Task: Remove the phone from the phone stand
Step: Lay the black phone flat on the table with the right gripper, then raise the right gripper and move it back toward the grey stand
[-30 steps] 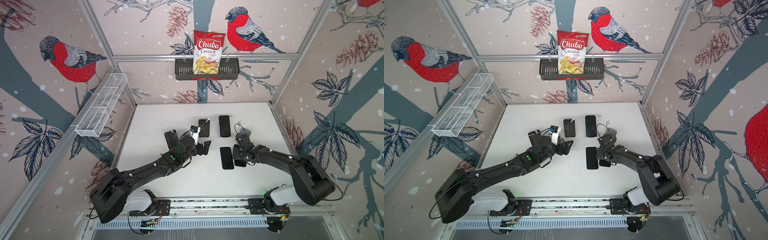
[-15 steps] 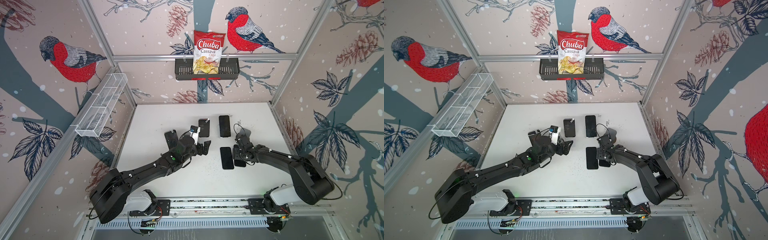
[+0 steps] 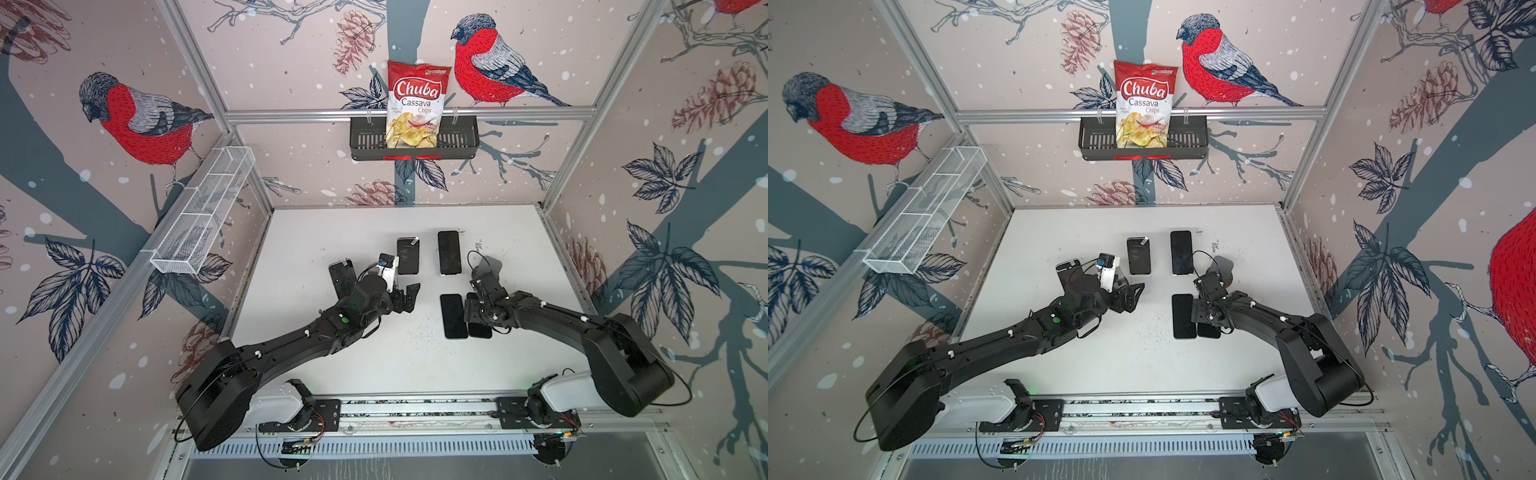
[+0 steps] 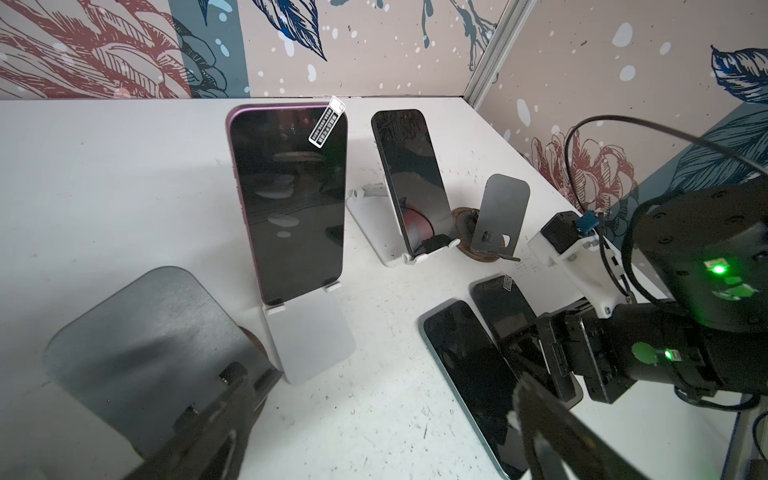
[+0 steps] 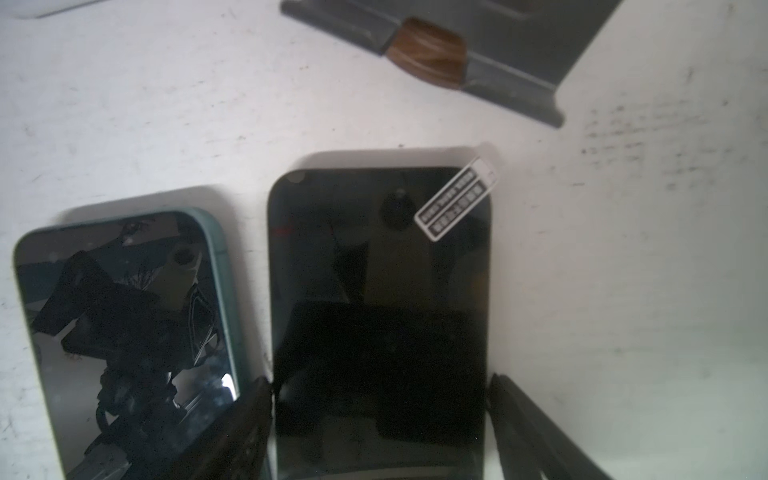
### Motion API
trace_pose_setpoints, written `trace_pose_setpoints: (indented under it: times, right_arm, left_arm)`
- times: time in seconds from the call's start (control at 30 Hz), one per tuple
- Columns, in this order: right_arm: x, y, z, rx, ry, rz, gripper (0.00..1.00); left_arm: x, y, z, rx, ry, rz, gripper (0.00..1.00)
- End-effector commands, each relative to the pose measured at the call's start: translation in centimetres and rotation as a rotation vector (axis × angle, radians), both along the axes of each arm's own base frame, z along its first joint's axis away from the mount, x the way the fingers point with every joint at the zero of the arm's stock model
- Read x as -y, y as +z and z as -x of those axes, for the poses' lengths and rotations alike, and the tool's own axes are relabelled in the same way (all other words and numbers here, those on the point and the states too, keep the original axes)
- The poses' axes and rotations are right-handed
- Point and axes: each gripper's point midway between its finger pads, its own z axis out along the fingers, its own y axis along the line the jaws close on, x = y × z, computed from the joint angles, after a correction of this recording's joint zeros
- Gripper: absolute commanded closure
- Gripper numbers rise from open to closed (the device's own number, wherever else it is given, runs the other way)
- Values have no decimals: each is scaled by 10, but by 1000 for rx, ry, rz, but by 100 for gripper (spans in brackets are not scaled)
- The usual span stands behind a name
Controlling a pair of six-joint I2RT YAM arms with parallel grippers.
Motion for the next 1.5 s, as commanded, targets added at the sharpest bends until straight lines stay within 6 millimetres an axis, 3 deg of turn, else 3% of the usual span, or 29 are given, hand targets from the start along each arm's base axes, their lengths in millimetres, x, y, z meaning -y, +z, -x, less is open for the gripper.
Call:
trace_pose_setpoints:
  times: [0.0,0.17,0.5,0.97,1.17,1.47]
  right_arm:
    - [11,-5,8,-42,-26,45,17]
    - [7,2,3,-18,-15,30,15]
    - [1,38,-21,102,-29,-11,10]
    - [38,94,-77,293,-214,9,7]
    - [34,102,-97,331,-221,-39,7]
    - [36,83,-118,327,-262,-48,0]
  left_arm:
    - [-2,9,-2,34,16,22,3]
    - [-3,9,-2,34,18,22,4]
    - [1,8,-6,22,20,14,4]
    - [10,5,-11,2,7,-1,3]
    - [12,1,-13,-9,6,-11,3]
    - [14,-1,-14,-12,1,-27,4]
